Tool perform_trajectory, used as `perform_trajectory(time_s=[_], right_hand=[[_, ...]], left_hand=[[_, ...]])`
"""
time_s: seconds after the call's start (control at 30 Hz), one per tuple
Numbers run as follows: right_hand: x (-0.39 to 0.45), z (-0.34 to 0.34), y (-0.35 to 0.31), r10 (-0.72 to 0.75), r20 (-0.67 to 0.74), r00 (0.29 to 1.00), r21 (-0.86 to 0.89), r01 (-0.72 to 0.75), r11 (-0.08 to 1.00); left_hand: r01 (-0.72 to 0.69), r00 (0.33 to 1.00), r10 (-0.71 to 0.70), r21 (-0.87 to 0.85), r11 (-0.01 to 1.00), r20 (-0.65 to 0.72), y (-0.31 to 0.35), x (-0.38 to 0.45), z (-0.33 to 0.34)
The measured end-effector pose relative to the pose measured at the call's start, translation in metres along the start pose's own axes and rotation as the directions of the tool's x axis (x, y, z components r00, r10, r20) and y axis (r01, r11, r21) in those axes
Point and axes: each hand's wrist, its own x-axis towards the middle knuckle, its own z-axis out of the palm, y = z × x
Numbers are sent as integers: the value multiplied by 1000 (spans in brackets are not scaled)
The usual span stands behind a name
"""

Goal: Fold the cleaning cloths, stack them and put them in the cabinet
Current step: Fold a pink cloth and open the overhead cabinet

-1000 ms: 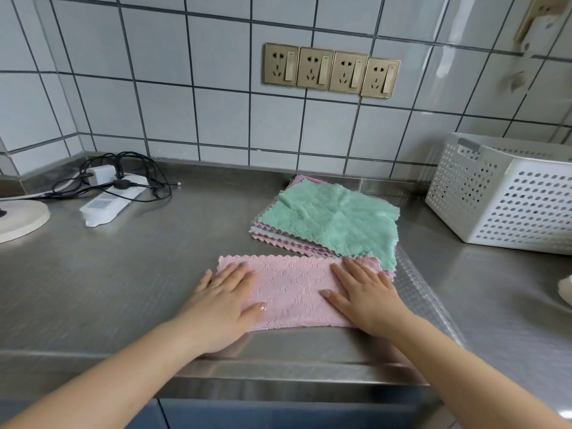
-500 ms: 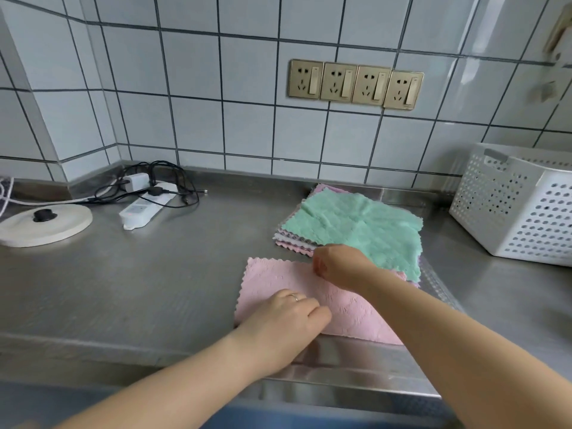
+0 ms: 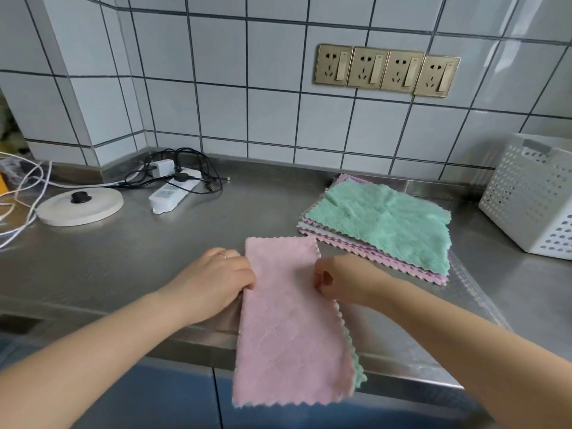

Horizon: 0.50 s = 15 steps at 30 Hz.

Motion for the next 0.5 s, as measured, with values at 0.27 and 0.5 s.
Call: perform_trajectory(time_s=[0.27, 0.5], right_hand=[[-55, 21, 20, -469, -194, 862, -83, 462, 883], [-93, 16, 27, -533, -180, 827, 7, 543, 839]], left_hand=[[-121, 987, 149, -314, 942, 66, 11, -44, 7], [-216, 974, 225, -293, 931, -3, 41, -63, 5]])
